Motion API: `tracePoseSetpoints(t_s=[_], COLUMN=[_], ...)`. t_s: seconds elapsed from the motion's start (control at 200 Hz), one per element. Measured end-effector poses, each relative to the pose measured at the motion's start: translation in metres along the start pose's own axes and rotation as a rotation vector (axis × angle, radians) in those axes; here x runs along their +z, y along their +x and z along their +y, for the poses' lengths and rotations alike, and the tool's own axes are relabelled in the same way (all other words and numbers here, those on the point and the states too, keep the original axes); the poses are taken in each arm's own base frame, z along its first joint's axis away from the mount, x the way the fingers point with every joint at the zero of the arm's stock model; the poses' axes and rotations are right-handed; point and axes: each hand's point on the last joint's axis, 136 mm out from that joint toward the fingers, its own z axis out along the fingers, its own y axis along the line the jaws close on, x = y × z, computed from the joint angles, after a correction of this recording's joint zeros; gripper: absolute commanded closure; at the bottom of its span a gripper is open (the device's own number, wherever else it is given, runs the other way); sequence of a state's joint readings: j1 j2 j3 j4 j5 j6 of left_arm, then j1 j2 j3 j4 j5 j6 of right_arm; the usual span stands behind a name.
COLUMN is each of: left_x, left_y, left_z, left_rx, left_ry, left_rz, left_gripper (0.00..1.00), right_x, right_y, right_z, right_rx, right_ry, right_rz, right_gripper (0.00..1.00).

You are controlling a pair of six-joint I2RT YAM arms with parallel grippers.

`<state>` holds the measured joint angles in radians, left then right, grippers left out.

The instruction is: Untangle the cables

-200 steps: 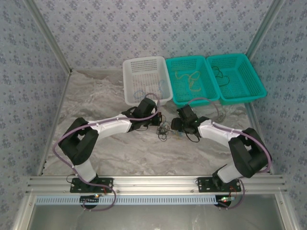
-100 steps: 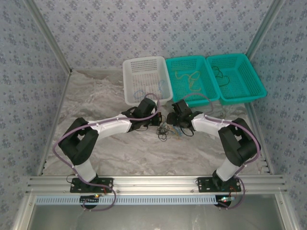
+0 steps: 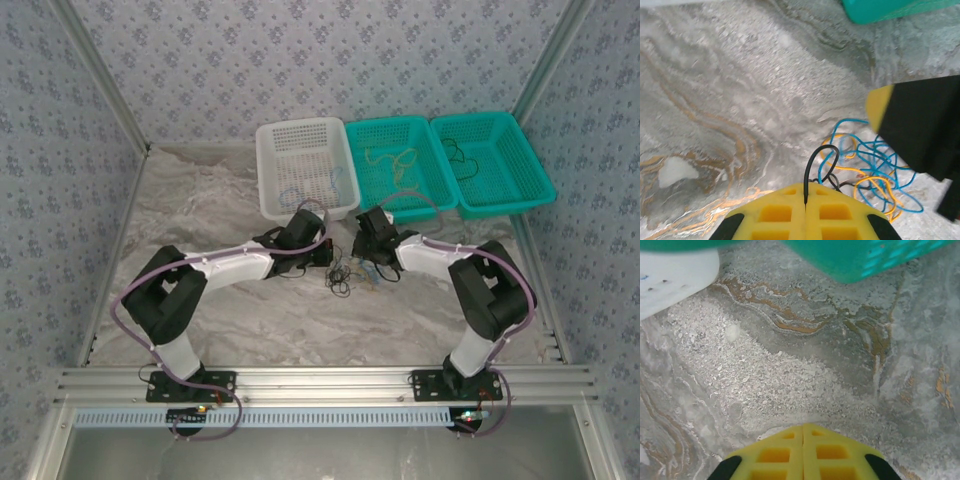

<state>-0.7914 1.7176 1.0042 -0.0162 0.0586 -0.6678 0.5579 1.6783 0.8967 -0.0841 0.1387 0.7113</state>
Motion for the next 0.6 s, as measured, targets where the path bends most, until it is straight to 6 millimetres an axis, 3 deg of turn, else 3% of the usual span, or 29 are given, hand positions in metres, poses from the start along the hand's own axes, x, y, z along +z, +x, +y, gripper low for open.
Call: tracePoseSetpoints(t_s=[0.085,0.215,0.425,0.6], left_x=[0.001,0.001,-0.008,-0.016], left_y=[0.005,0.009,-0.002,-0.010], left_z=[0.008,0.012,-0.018,-0.044], left_rx=[-0.007,0.012,0.131,0.233], left_ry=[-0.012,0.009,0.148,0.276], left_rz=[0.009,0.019,-0.027,-0.082], left_gripper=[0.76,0.69,0.42,0.38], right_x=[-0.013,-0.040,-0.068,-0.076], right_y=[-0.001,-0.012,-0.025,-0.025], right_z=[0.000,0.009,0.032,0.039], right_rx=[-0.018,-0.064,-0.132,-0.141], right_ry=[-0.028,-0.114,-0.238,-0.292], right_rz=[-0.019,-0.069,-0.115,-0.109], right_gripper=[1.00,1.00,1.00,1.00])
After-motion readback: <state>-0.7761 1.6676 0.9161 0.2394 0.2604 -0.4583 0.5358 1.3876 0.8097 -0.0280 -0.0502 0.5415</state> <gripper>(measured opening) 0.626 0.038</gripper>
